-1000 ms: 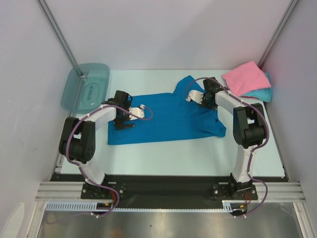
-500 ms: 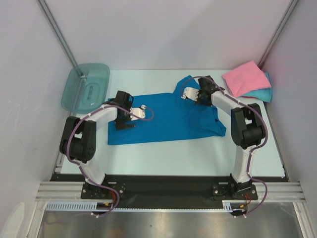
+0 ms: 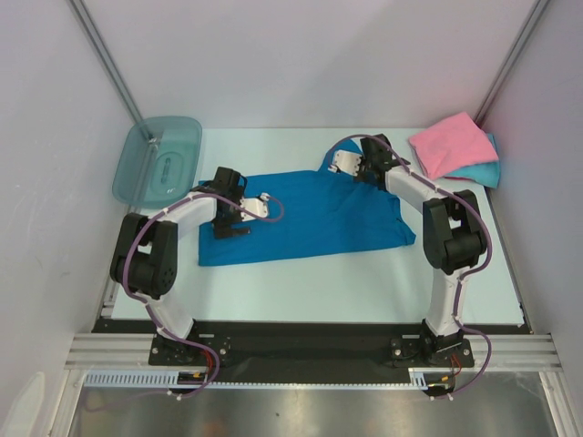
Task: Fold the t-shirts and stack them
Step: Fold the tshirt
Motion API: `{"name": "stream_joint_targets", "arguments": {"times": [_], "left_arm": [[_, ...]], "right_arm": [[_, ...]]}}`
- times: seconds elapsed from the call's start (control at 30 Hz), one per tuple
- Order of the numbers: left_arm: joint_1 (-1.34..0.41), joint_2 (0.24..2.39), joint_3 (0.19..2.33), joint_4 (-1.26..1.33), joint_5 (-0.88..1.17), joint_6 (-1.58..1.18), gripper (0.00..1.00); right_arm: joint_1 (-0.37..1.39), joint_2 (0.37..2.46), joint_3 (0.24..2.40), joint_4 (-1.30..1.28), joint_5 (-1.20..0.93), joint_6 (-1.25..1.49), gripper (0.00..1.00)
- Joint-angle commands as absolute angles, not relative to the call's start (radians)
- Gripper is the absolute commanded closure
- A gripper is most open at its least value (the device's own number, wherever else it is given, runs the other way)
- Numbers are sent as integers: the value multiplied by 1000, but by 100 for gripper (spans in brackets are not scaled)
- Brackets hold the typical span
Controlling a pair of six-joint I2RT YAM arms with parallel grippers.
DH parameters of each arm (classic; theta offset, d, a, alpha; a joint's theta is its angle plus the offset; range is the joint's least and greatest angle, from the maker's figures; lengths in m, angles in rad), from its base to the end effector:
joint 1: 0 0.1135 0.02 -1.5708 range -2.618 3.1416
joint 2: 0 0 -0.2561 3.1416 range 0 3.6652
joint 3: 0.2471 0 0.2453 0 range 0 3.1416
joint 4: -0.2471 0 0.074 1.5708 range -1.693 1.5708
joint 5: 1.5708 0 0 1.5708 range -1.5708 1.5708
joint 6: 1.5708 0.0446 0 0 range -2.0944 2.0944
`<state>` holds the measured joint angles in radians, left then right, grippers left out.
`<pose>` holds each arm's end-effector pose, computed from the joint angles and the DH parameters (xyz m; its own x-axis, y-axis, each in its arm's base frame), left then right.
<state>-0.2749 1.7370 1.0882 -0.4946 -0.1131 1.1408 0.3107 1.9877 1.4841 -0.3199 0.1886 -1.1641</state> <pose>0.3259 -0.0867 0.1625 -0.1609 0.9838 -0.0794 0.8898 0.1794 0.4196 0.4225 0.1269 0.1990 -0.1119 -0.9834 -0.1425 -0.7122 0.1794 -0.6786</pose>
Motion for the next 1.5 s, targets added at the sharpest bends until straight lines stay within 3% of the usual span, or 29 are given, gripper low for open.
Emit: {"name": "stream_joint_targets", "arguments": {"times": [0.0, 0.17, 0.2, 0.27, 0.3, 0.4, 0.43, 0.53, 0.87, 1.17, 1.47], "left_arm": [[-285, 1746, 1104, -480, -114, 1121, 0], [-287, 1750, 1106, -480, -115, 1121, 0], [-287, 1750, 1108, -480, -115, 1123, 0], [-287, 1750, 1108, -480, -117, 1123, 0], [-287, 1750, 1109, -480, -117, 1124, 0], [-288, 1752, 1112, -480, -117, 1124, 0], [-288, 1752, 1112, -480, -117, 1124, 0], [-290, 1752, 1111, -480, -117, 1123, 0], [-293, 1746, 1106, -422, -187, 1100, 0], [-293, 1688, 1059, -381, -252, 1049, 0], [-288, 1649, 985, -357, -244, 1063, 0]], "right_arm": [[316, 1957, 1528, -258, 219, -1170, 100], [316, 1971, 1514, -261, 230, -1178, 100], [318, 1977, 1506, -261, 238, -1181, 95], [321, 1993, 1502, -264, 261, -1192, 69], [321, 1997, 1496, -261, 270, -1193, 46], [322, 1997, 1497, -279, 273, -1192, 23], [322, 1996, 1500, -285, 270, -1189, 21], [325, 1991, 1538, -316, 255, -1161, 20], [416, 2126, 1825, -678, 37, -824, 46], [500, 2232, 1956, -827, -46, -706, 48], [508, 2214, 1876, -801, 35, -686, 53]]}}
